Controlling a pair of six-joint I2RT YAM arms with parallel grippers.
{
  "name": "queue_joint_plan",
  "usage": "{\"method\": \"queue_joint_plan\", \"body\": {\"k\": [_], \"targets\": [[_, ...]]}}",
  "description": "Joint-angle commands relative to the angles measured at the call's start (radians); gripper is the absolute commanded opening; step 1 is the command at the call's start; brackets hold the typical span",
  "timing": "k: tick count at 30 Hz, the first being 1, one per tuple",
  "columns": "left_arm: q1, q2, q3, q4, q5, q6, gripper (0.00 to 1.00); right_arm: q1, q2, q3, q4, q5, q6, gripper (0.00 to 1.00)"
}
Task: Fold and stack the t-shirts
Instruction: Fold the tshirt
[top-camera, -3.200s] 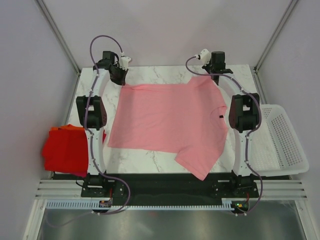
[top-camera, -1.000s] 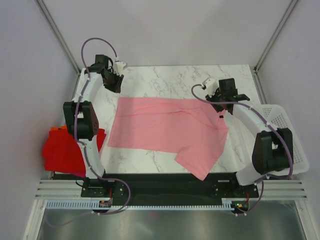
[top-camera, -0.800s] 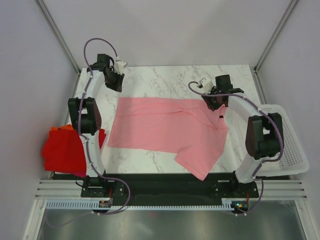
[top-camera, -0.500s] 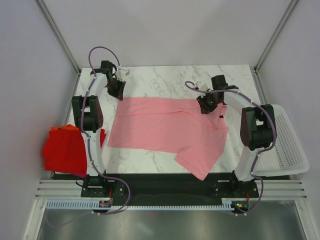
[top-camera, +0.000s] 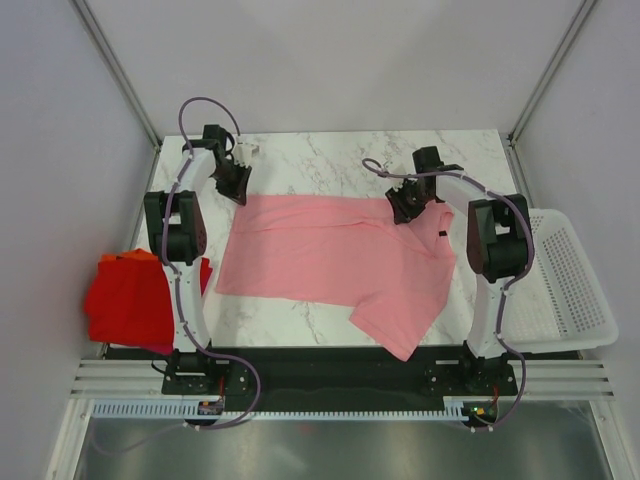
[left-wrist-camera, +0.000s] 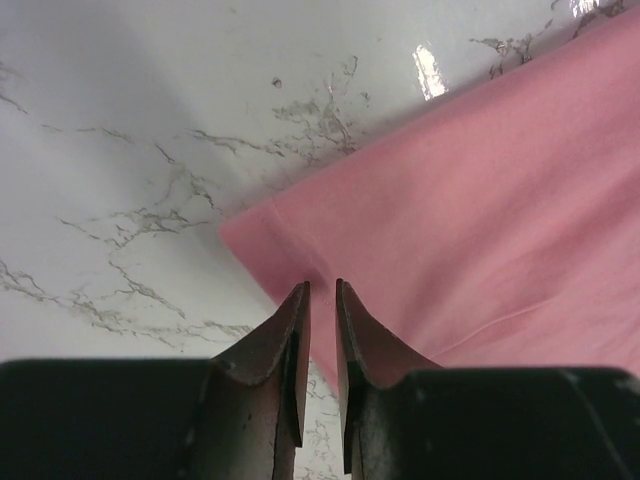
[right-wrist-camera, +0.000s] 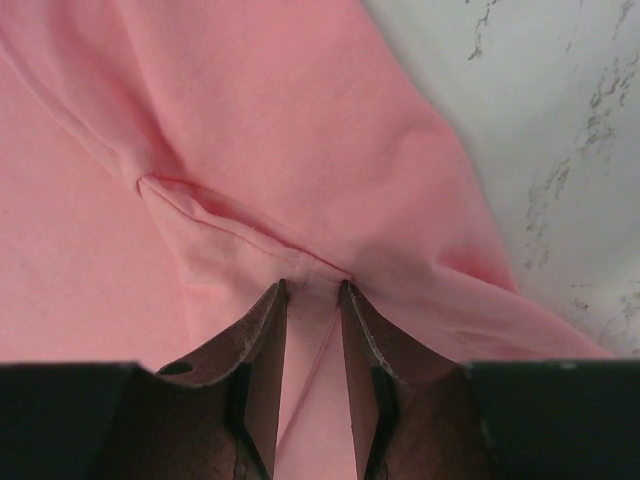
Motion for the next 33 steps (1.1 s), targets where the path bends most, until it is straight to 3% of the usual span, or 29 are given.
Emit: {"method": "queue_joint_plan", "body": {"k": [1, 8, 23, 26, 28, 33], "targets": [[-0.008, -0.027, -0.013, 0.001, 0.009, -0.026, 0.22, 0.006, 0.031, 0.06, 0.006, 0.001, -0.008, 0.36], [-0.012, -0.032, -0.012, 0.004, 0.005, -0.024, 0.22, 0.013, 0.002, 0.034, 0.021, 0.019, -0.003, 0.18], [-0.012, -0.03, 0.008, 0.005, 0.028, -0.029, 0.2, 0.157, -0.262, -0.183, 0.044, 0.117, 0.001, 0.09], [-0.012, -0.03, 0.011, 0.007, 0.026, -0.029, 0.2, 0.198, -0.311, -0.232, 0.027, 0.092, 0.038, 0.16], [-0.012, -0.027, 0.02, 0.007, 0.02, -0.024, 0.21, 0.219, -0.352, -0.249, 0.01, 0.081, 0.043, 0.34], [-0.012, -0.006, 0.062, 0.005, 0.009, -0.021, 0.22, 0.175, -0.382, -0.261, 0.038, 0.163, 0.02, 0.35]]}}
